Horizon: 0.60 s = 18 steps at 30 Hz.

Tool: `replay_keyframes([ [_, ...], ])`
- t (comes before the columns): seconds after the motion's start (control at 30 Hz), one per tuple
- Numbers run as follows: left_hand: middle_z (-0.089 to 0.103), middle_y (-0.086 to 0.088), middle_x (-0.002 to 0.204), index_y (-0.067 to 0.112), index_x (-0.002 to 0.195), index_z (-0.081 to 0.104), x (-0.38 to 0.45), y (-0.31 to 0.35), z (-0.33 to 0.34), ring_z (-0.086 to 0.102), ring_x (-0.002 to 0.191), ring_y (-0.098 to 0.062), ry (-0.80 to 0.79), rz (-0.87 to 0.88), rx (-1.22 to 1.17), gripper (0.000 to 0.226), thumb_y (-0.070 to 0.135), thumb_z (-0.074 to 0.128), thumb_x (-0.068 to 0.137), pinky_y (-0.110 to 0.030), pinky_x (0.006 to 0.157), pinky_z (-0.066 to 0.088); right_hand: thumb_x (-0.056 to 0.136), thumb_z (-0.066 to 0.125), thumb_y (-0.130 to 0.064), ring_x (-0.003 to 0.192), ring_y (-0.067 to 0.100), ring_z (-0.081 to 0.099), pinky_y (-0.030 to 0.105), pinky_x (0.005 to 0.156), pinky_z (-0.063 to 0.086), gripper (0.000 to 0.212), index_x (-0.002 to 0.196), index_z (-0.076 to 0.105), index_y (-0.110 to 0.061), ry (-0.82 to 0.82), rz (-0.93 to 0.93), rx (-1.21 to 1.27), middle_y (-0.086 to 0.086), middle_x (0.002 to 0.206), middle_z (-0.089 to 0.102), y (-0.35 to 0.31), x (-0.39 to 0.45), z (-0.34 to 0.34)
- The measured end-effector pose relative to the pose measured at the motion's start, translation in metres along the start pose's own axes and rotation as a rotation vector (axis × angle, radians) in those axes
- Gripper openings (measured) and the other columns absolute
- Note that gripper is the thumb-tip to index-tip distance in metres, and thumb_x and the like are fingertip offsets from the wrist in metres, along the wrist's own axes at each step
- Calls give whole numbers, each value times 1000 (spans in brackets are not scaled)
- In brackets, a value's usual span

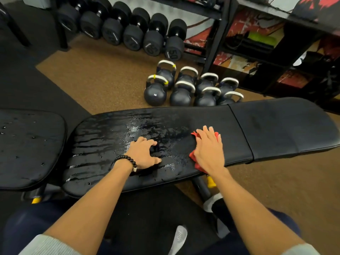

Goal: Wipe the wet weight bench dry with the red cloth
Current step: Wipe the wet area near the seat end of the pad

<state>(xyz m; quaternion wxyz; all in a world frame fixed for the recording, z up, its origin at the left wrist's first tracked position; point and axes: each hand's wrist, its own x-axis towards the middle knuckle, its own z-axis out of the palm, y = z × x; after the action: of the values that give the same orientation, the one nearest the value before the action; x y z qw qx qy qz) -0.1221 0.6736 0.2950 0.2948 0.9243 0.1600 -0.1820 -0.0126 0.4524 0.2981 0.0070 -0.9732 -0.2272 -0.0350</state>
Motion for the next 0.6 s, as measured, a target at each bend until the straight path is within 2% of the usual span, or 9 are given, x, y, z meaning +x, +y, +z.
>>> replay_keyframes([
  [0.07,31,-8,152,29,148,40,1,-1,0,25,144,-29,9,8,3,70,49,67,86,-40,118,21,77,44,-33,145,32,27,52,117,21,59,132,58,-18,14,26,22,9,148,43,-37,-5,6],
  [0.1,29,-8,153,28,148,39,2,-1,1,23,145,-27,19,18,9,67,45,65,89,-39,118,19,78,40,-33,145,32,26,52,117,21,58,132,57,-19,16,-28,21,10,147,42,-53,-16,11],
  [0.17,27,-9,156,28,149,36,3,-3,4,19,147,-25,24,31,16,64,36,62,92,-39,119,13,93,32,-32,147,33,26,53,118,22,52,139,49,-16,-20,-195,32,11,153,38,-69,-48,17],
  [0.23,24,-9,157,29,150,35,6,-6,7,17,148,-28,18,29,0,63,31,60,92,-41,120,15,100,30,-34,149,32,26,54,117,25,52,146,44,-15,-40,-342,27,11,157,35,-55,-71,12],
  [0.3,22,-8,158,29,150,34,6,-8,6,16,148,-29,1,25,-9,64,30,60,92,-42,120,16,99,36,-27,146,33,30,57,114,33,50,146,43,-14,-18,-407,-41,12,155,37,-19,-64,4],
  [0.37,22,-8,157,29,151,34,6,-8,7,16,147,-29,-8,32,-7,64,29,60,92,-42,119,16,95,39,-20,144,36,28,61,108,36,50,145,41,-12,-7,-319,-117,14,153,36,10,-39,0],
  [0.43,26,-7,155,29,150,36,5,-8,6,18,146,-29,-3,38,-1,65,27,60,90,-41,118,17,96,37,-21,147,37,21,63,112,29,52,147,39,-11,-13,-83,-94,16,156,31,9,-16,2],
  [0.53,28,-7,151,28,147,39,2,-4,2,22,143,-30,-10,32,-10,61,22,58,89,-40,117,17,99,38,-41,147,41,22,63,115,20,61,146,42,-2,41,198,-8,25,156,32,-42,-7,17],
  [0.6,29,-7,150,28,147,40,1,-3,0,23,143,-29,-5,32,-10,62,18,56,88,-40,117,17,98,33,-52,148,43,20,61,116,16,72,147,38,1,79,150,25,28,156,30,-76,-23,21],
])
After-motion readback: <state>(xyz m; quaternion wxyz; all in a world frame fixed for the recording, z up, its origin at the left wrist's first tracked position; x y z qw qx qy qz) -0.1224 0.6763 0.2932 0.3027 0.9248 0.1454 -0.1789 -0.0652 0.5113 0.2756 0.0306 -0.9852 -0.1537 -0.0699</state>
